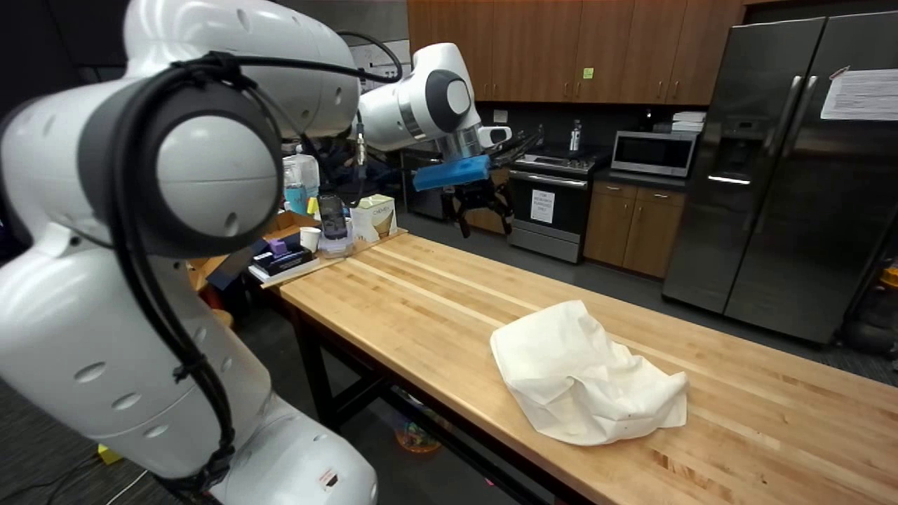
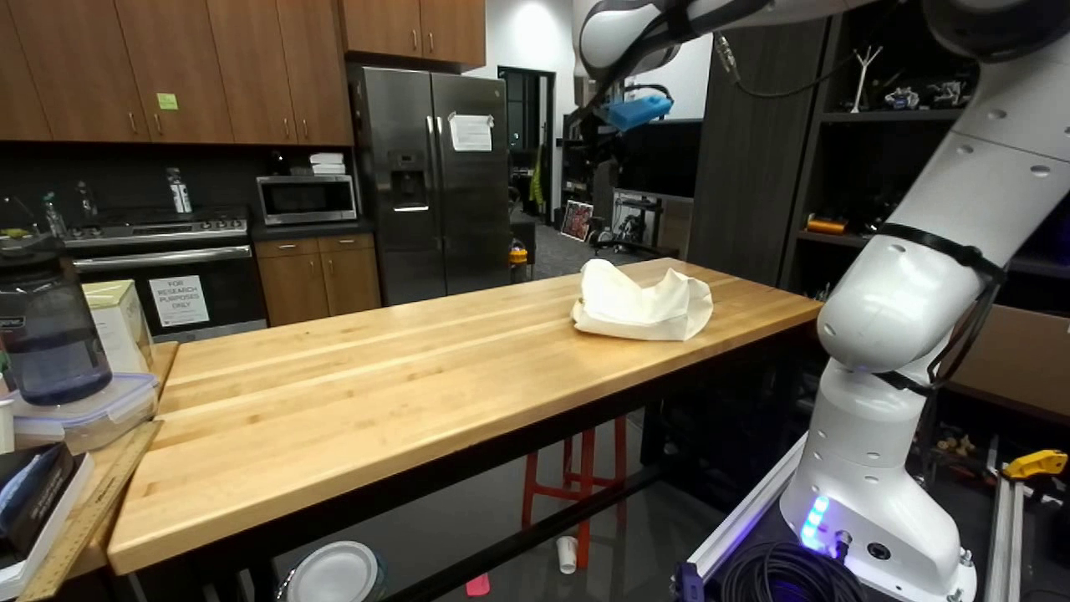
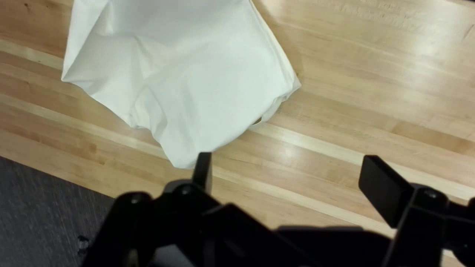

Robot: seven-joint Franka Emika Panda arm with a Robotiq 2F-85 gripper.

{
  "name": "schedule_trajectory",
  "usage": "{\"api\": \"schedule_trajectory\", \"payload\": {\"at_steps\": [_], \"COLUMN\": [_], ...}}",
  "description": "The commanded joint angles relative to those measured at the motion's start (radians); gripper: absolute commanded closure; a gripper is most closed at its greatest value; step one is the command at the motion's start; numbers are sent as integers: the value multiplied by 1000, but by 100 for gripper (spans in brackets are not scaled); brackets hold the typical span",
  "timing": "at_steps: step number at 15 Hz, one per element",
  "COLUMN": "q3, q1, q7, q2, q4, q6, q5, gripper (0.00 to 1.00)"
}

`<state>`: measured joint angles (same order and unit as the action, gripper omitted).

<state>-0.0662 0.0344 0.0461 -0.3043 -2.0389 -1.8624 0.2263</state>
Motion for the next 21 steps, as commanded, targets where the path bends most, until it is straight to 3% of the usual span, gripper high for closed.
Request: {"api": "schedule_trajectory", "payload": {"at_steps": [1, 9, 21], "q3": [41, 106, 138], "q1": [25, 33, 37], "q7": [53, 138, 250], "q2": [152, 309, 342], "q4": [154, 268, 186], "q6": [43, 52, 26], "q5": [0, -38, -74], "gripper": [0, 0, 0]}}
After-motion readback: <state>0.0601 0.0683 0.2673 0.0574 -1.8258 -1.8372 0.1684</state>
